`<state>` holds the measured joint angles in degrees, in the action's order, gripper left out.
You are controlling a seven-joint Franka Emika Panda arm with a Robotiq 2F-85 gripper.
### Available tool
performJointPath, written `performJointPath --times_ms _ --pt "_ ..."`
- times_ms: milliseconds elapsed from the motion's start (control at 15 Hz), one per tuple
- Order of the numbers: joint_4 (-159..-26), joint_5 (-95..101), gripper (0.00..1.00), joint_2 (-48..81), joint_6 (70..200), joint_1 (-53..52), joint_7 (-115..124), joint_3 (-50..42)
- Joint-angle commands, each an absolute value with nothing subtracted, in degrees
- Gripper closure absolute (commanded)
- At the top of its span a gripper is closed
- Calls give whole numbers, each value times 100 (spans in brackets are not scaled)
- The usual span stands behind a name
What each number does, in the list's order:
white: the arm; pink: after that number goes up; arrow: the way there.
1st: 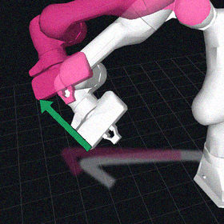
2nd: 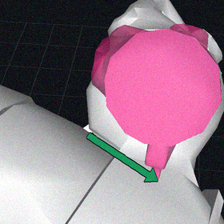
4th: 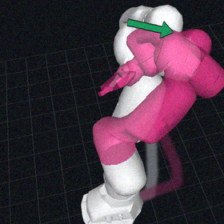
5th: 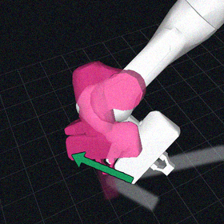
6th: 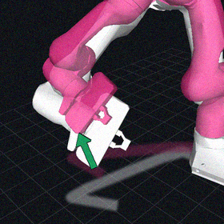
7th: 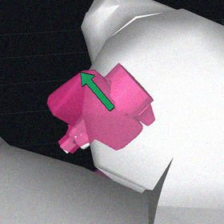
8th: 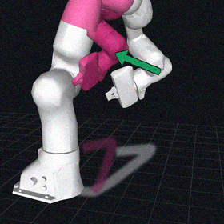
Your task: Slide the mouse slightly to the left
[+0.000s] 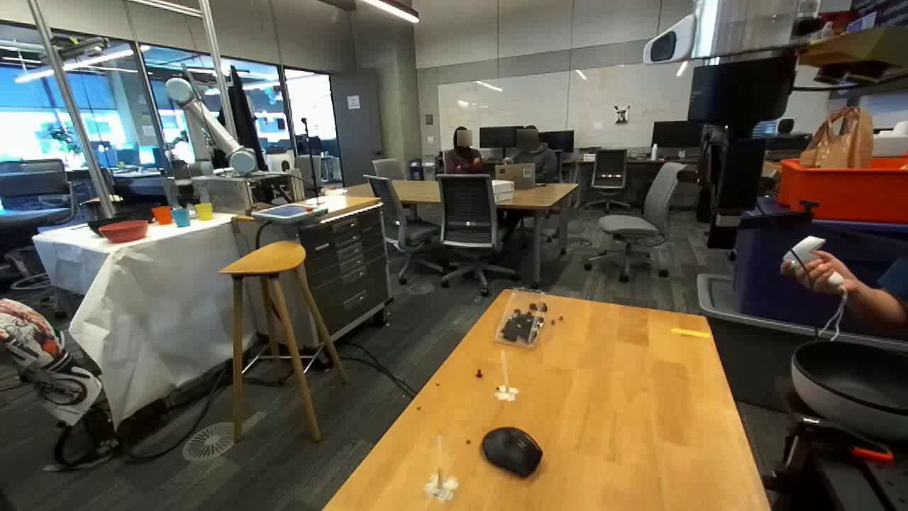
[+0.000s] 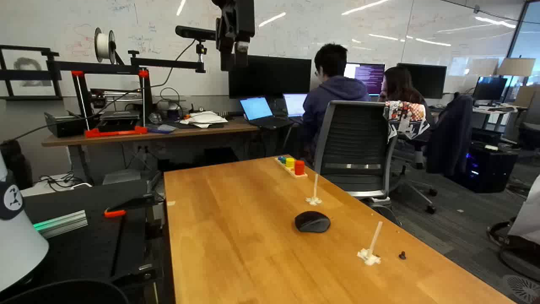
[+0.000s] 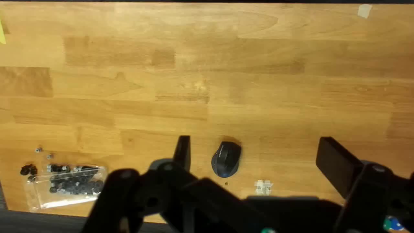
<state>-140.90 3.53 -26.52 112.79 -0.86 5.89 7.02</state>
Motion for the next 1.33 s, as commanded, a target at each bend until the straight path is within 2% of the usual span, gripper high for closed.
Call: performJointPath --times_ms 0,533,800,1067,1133,1200,1267 --pt "-14071 383 0 -2646 11266 -160 616 636" --pt "-14025 383 0 -2653 11266 -159 616 637" --pt "-14073 1363 0 -2986 11992 213 1183 671" --pt "-14081 1926 0 -2729 12749 717 1862 568" --pt "-14068 1989 16 -2595 12898 809 1947 539" --pt "-14073 2036 26 -2484 13059 886 2018 507" --pt "-14077 2056 32 -2348 13169 959 2114 502"
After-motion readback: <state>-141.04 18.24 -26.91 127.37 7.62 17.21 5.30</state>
